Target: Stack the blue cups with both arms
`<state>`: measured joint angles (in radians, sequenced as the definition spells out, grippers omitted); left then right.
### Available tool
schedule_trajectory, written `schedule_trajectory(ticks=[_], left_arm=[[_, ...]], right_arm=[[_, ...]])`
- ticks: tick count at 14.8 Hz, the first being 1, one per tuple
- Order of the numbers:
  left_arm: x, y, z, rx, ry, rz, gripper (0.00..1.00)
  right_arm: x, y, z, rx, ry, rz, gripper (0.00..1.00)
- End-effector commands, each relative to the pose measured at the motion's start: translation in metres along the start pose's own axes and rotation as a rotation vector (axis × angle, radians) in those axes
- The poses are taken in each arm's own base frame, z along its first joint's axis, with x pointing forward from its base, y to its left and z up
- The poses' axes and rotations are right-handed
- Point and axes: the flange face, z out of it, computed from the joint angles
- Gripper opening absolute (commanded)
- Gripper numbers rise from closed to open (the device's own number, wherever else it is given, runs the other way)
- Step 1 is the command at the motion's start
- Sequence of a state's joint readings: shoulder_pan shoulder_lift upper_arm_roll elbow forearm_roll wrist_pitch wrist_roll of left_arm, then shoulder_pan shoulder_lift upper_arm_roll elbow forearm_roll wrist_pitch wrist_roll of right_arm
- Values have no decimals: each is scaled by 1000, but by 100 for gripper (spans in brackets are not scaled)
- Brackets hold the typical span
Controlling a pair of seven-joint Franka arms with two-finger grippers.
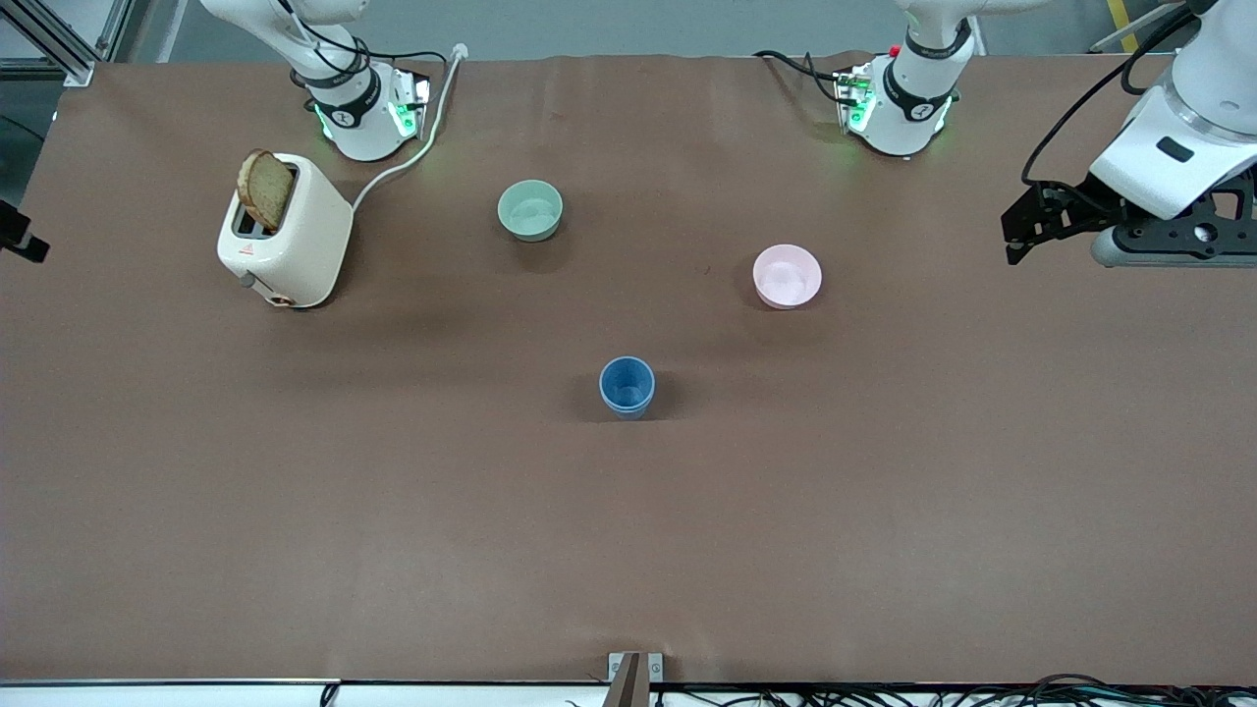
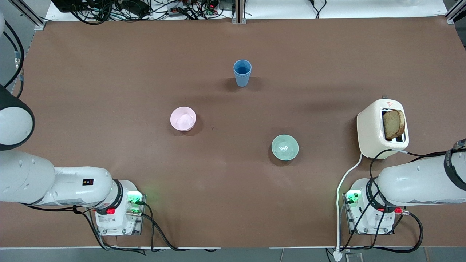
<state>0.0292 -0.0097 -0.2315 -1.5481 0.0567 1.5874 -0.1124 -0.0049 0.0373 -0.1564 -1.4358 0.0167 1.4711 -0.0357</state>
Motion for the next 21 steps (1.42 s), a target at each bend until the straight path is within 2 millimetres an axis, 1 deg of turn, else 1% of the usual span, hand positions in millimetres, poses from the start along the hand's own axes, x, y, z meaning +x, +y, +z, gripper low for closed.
schedule_trajectory(ticks=[1, 2, 4, 5, 10, 13, 16, 19, 21], left_arm=[[-2, -5, -8, -11, 11, 38, 100], [-2, -5, -12, -12, 18, 41, 100], [-1, -6, -15, -12, 24, 36, 100], [-1, -7, -17, -12, 27, 34, 100], [-2, -7, -16, -14, 21, 34, 100], [-1, -15, -17, -13, 24, 20, 100], [-1, -15, -17, -11, 19, 20, 100], [-1, -16, -16, -11, 14, 19, 100], [-1, -16, -16, -11, 14, 19, 100]], right_arm=[[-16, -26, -4, -13, 17, 60, 100], [-15, -23, -3, -12, 15, 61, 100], [-15, -34, -6, -13, 21, 38, 100], [-15, -36, -6, -15, 23, 33, 100], [-15, -36, -5, -17, 17, 30, 100], [-16, -38, -6, -17, 18, 26, 100], [-18, -41, -7, -17, 11, 21, 100], [-17, -38, -6, -17, 9, 26, 100], [-17, -41, -6, -16, 9, 21, 100]])
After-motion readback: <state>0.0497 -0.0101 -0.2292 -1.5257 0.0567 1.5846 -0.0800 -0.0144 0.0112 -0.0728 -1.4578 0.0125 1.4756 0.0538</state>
